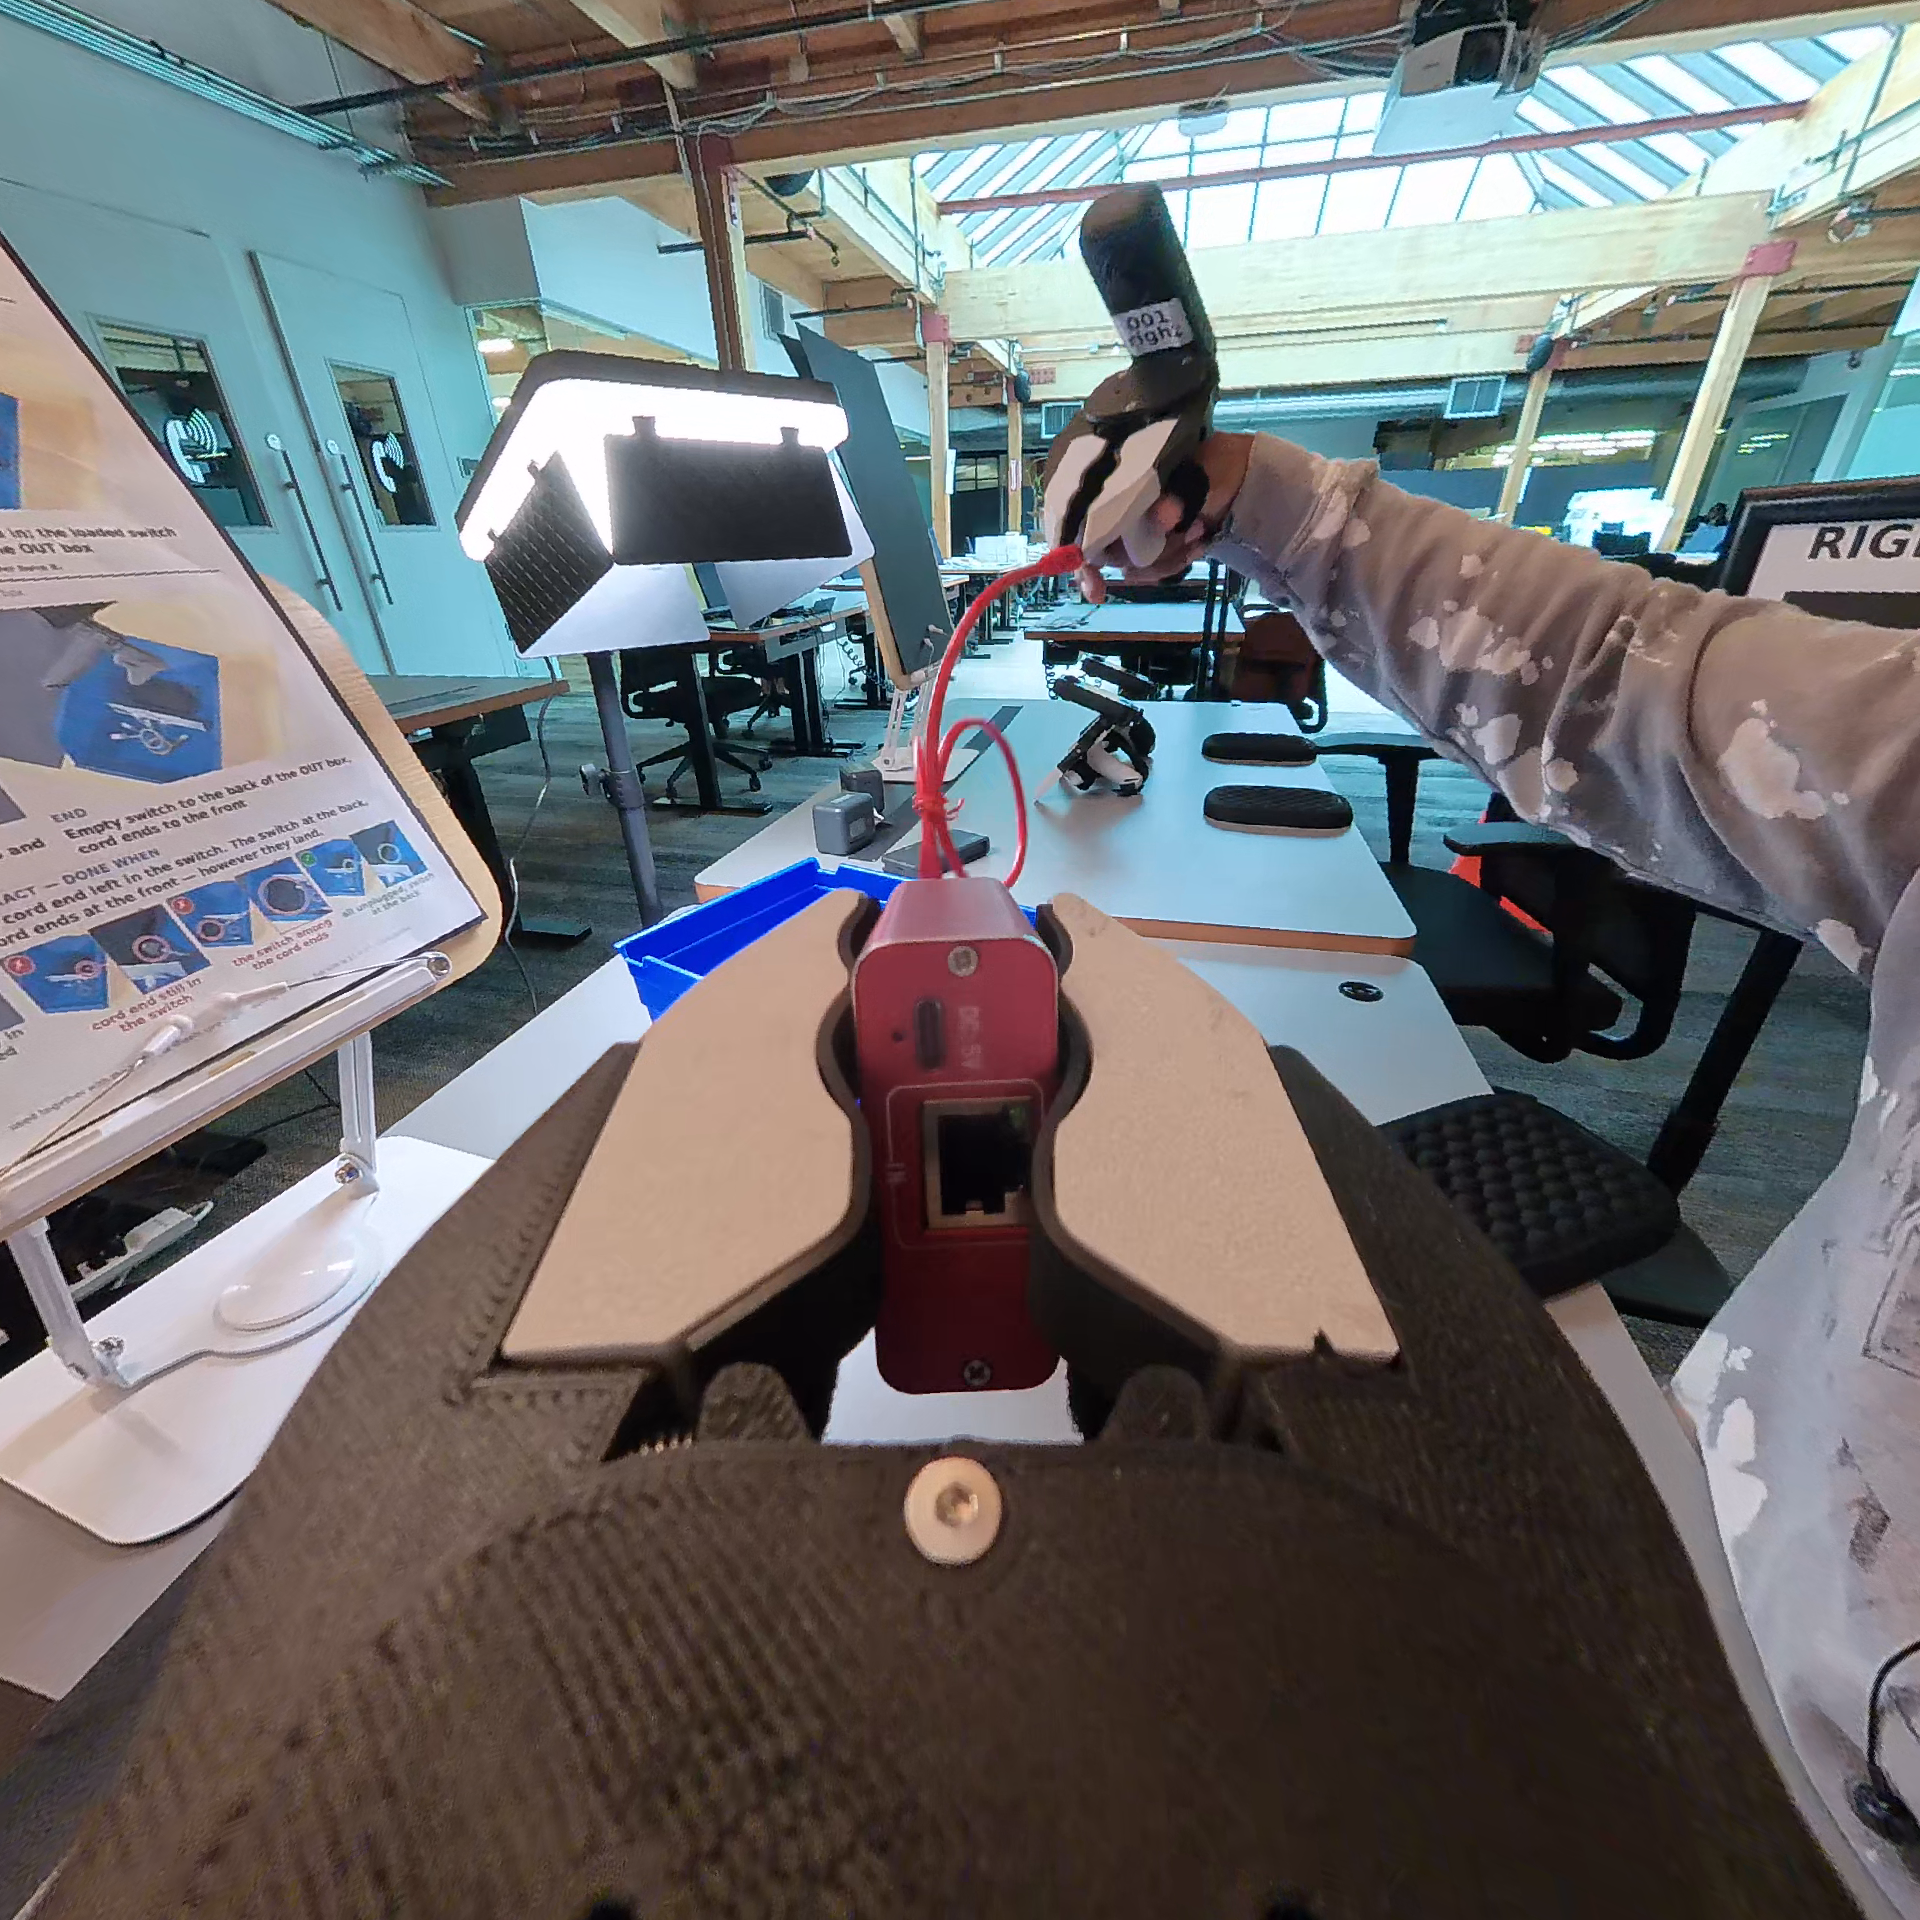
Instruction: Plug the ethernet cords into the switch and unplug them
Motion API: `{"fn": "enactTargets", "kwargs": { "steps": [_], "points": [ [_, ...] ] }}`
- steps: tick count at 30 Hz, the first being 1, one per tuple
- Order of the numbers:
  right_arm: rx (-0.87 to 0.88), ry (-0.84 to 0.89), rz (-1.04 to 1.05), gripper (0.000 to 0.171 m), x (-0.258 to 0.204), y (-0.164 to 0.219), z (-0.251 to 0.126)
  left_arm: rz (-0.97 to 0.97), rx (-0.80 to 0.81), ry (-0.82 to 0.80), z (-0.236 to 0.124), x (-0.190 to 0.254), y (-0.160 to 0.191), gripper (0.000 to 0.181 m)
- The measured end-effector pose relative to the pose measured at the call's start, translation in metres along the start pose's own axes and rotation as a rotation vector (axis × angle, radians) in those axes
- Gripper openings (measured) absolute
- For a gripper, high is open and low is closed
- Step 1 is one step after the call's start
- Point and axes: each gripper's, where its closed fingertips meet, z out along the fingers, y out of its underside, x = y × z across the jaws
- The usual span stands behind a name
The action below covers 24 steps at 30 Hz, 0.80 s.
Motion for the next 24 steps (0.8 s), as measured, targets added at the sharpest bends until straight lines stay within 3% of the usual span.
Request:
{"fn": "enactTargets", "kwargs": {
  "steps": [4,13,20,24],
  "points": [
    [-0.072,0.045,0.045,0.012,0.009,0.011,-0.001,-0.010,-0.003,0.003,0.001,-0.001,0.002,0.030],
    [-0.161,0.045,0.117,0.013,0.035,0.053,0.046,-0.008,-0.013,0.006,0.003,0.001,0.003,0.030],
    [-0.319,0.080,0.203,0.013,0.067,0.116,0.113,-0.014,-0.031,0.008,0.005,-0.001,0.009,0.030],
    [-0.456,0.186,0.172,0.014,0.092,0.159,0.151,-0.018,-0.036,0.005,0.005,-0.003,0.011,0.030]
  ]
}}
